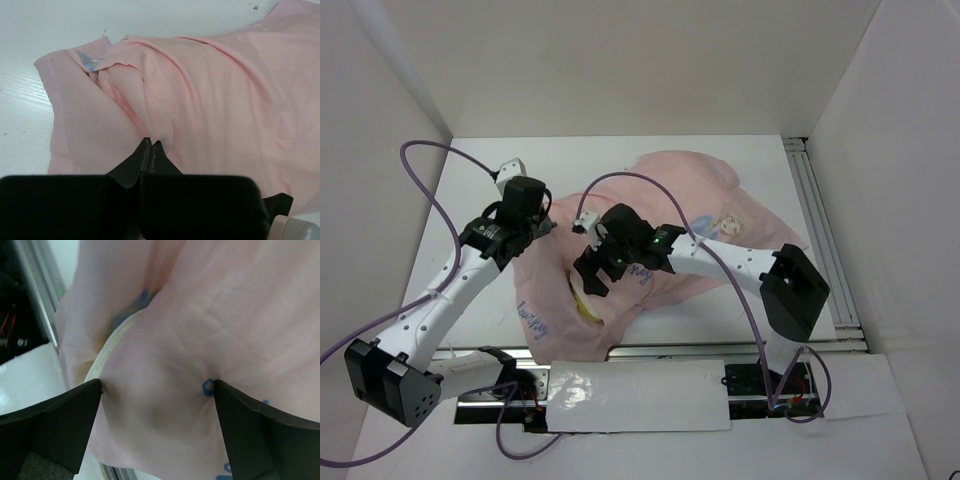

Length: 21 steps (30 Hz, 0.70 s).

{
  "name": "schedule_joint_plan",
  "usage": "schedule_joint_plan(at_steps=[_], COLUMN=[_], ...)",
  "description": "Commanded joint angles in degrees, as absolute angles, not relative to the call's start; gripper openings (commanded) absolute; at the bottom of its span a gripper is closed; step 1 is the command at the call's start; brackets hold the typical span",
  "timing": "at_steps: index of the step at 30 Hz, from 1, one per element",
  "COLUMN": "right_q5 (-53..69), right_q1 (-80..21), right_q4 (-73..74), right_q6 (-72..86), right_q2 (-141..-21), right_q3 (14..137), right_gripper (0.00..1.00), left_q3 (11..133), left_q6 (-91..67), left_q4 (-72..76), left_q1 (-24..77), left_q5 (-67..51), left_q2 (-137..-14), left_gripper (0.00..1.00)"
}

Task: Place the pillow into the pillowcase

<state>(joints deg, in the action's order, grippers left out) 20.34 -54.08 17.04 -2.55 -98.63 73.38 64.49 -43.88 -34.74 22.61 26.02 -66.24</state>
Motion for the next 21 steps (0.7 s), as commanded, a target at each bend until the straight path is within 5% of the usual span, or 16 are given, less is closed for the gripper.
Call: schedule_joint_plan(at_steps=[1, 12, 21], right_q5=[7.53, -12.81, -24.60], right_q1=[-55.98, -68.99, -69.52], right_q4=[17.75, 20.30, 21.62], right_q6=[6.05, 9.22, 12.57], right_q2=[-97.83, -96.06, -101.24], right_q3=[76.11, 76.21, 74.53], right_gripper=[1.00, 1.00, 0.97], left_q3=[65.21, 63.98, 61.79], left_q6=[-45.61, -47.98, -51.85], left_q4=[-31.11, -32.78, -35.24], left_q1=[22.24, 22.24, 22.24], left_q5=[27.42, 28.65, 31.19], left_q2=[-65.13, -63.46, -57.66], left_gripper=[0.00, 0.00, 0.00])
